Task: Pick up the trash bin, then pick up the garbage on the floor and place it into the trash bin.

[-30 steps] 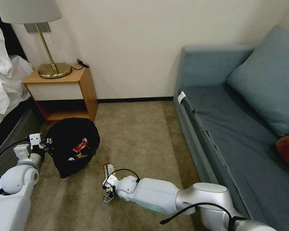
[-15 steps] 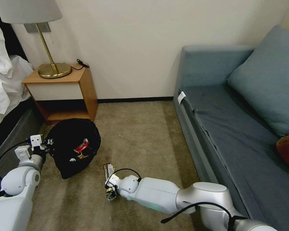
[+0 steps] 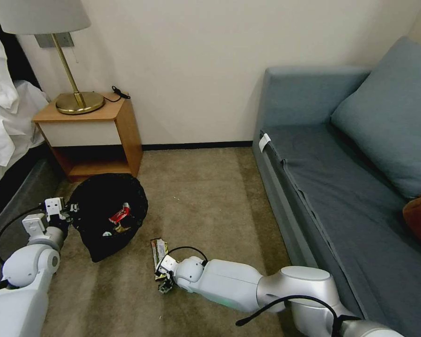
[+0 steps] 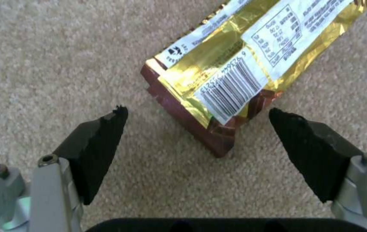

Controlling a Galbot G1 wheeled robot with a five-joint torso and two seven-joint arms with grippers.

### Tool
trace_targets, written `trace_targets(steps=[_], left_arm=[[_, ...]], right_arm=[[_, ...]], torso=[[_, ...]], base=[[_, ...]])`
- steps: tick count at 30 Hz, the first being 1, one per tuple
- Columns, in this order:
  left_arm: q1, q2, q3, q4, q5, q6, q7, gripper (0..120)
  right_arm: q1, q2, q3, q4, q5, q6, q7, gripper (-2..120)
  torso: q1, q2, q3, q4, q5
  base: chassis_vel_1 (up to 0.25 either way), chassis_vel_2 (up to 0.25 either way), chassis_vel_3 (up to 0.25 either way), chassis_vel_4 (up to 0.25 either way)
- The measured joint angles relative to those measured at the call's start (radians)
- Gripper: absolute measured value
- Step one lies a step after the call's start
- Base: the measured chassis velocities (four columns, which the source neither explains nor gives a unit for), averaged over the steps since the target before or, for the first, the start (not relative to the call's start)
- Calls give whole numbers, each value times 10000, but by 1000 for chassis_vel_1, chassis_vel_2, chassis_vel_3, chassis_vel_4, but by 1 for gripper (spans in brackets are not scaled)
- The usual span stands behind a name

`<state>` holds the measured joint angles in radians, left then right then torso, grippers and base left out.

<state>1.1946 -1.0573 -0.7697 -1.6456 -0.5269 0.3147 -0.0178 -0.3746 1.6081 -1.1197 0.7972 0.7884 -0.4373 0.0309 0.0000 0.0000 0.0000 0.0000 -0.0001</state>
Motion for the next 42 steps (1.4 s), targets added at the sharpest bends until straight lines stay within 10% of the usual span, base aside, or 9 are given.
trace_targets(steps=[30, 42], left_arm=[[52, -177, 0, 61, 75, -137, 103, 4], [0, -126, 17, 113, 56, -159, 134, 4]], right_arm=[[-46, 0, -14, -78, -93, 131, -130, 76], [-80, 3, -2, -104, -184, 164, -167, 42]], torso=[[0, 0, 0, 0, 2], [0, 0, 0, 1, 1]], base=[[0, 0, 0, 0], [0, 0, 0, 0]])
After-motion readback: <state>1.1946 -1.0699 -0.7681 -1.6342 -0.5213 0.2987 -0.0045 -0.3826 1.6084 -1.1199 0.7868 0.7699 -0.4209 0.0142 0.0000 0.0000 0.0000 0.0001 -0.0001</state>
